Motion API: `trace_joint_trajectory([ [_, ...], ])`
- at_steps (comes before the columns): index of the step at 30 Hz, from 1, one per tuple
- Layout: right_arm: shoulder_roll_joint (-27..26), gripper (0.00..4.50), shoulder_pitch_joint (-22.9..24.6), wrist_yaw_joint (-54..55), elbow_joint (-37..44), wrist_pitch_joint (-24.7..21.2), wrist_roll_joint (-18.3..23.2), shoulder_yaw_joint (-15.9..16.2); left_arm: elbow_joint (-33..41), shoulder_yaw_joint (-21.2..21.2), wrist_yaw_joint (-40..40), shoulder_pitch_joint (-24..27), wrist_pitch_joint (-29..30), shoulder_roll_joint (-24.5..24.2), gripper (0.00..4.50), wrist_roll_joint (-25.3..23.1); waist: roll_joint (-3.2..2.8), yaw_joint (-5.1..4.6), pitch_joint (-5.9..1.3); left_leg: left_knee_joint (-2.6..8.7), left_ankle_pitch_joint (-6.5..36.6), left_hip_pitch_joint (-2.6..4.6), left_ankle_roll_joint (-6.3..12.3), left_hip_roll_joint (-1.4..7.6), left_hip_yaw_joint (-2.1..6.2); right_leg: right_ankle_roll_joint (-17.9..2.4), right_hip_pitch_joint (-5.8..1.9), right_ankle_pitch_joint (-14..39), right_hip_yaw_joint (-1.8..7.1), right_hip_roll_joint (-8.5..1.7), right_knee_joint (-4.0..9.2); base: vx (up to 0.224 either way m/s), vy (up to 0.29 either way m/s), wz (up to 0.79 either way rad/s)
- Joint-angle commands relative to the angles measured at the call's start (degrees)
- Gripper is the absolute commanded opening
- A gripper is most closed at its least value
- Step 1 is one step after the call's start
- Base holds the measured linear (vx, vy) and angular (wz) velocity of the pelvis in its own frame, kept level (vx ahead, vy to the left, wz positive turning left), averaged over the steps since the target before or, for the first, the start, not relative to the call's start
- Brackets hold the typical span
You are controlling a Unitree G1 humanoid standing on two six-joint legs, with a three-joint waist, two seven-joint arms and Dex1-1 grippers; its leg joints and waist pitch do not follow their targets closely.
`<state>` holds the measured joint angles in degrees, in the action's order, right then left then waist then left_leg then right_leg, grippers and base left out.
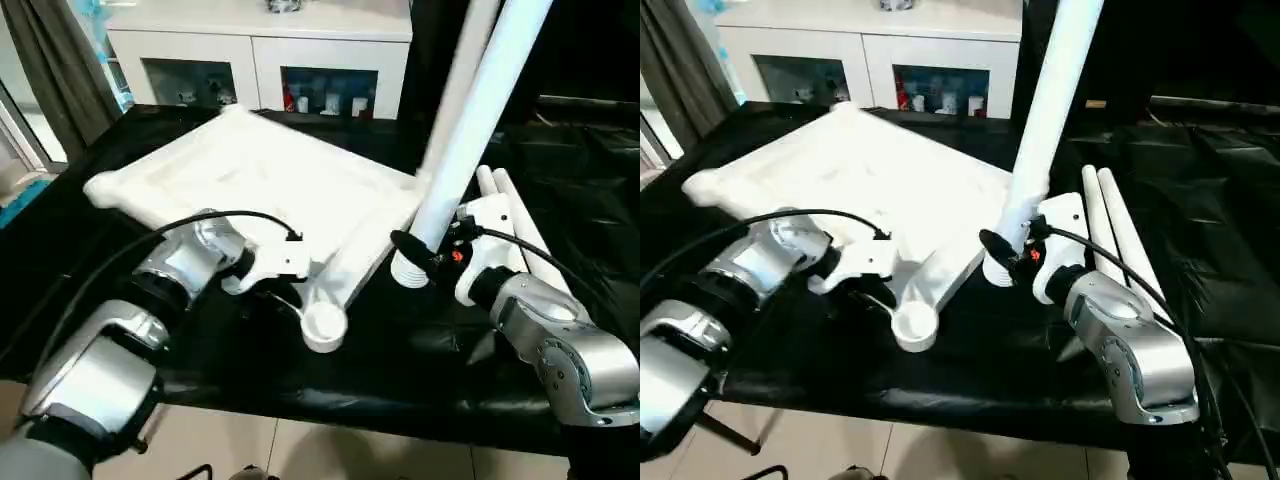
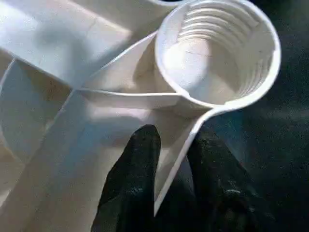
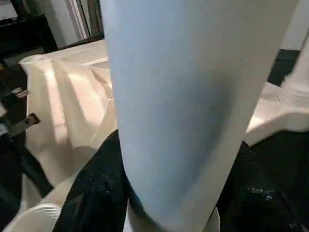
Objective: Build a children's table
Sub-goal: Rotate table base
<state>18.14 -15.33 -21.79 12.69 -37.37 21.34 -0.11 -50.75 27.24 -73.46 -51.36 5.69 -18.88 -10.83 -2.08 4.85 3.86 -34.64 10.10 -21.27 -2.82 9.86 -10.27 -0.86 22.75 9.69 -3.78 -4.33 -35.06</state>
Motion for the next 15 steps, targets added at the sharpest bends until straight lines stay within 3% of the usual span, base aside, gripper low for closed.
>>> trace_joint_trajectory([
  [1, -0.2, 1.91, 0.6, -0.1, 0.3, 0.2, -0.3, 0.1, -1.0, -4.0, 9.4, 1.9, 7.6, 1.2, 0.86, 1.9, 0.71, 0.12, -4.37, 3.88, 11.6, 0.54, 0.64, 2.53, 1.21, -11.2, -3.29, 18.3, 2.67, -4.57, 4.83, 0.000, 0.000, 0.00],
  [4, -0.9, 1.91, 1.0, 1.0, 0.6, -1.6, 0.5, -0.5, 1.8, -5.5, 12.2, 3.4, 11.0, 3.1, 0.79, 2.8, 0.86, -0.34, -4.39, 3.98, 10.5, -0.13, 1.01, 2.21, 1.43, -9.5, -3.63, 19.6, 2.34, -4.38, 5.02, 0.000, 0.000, 0.00],
  [6, -1.1, 1.91, 1.2, 1.3, 0.7, -2.4, 0.8, -0.7, 3.4, -6.2, 13.0, 4.4, 12.0, 3.9, 0.75, 3.3, 0.88, -0.75, -4.46, 3.87, 10.5, 0.05, 1.33, 2.13, 1.36, -9.2, -3.40, 20.1, 2.33, -4.25, 5.32, 0.000, 0.000, 0.00],
  [11, -1.5, 1.91, 1.5, 2.3, 0.2, -3.3, 0.7, -1.2, 7.4, -7.8, 15.1, 7.3, 9.7, 6.2, 0.40, 4.4, 0.71, -0.92, -4.70, 3.69, 9.3, 0.26, 2.62, 2.30, 1.23, -10.5, -3.10, 16.0, 2.46, -3.96, 5.12, 0.000, 0.000, 0.00],
  [15, -1.5, 1.91, 1.0, 2.7, -0.7, -2.9, 0.5, -2.1, 10.5, -7.2, 15.5, 9.4, 5.5, 6.4, 0.07, 4.9, 0.64, -0.89, -4.71, 3.91, 10.1, 0.36, 2.48, 2.53, 1.28, -10.7, -2.98, 15.1, 2.49, -4.00, 5.03, 0.000, 0.000, 0.00],
])
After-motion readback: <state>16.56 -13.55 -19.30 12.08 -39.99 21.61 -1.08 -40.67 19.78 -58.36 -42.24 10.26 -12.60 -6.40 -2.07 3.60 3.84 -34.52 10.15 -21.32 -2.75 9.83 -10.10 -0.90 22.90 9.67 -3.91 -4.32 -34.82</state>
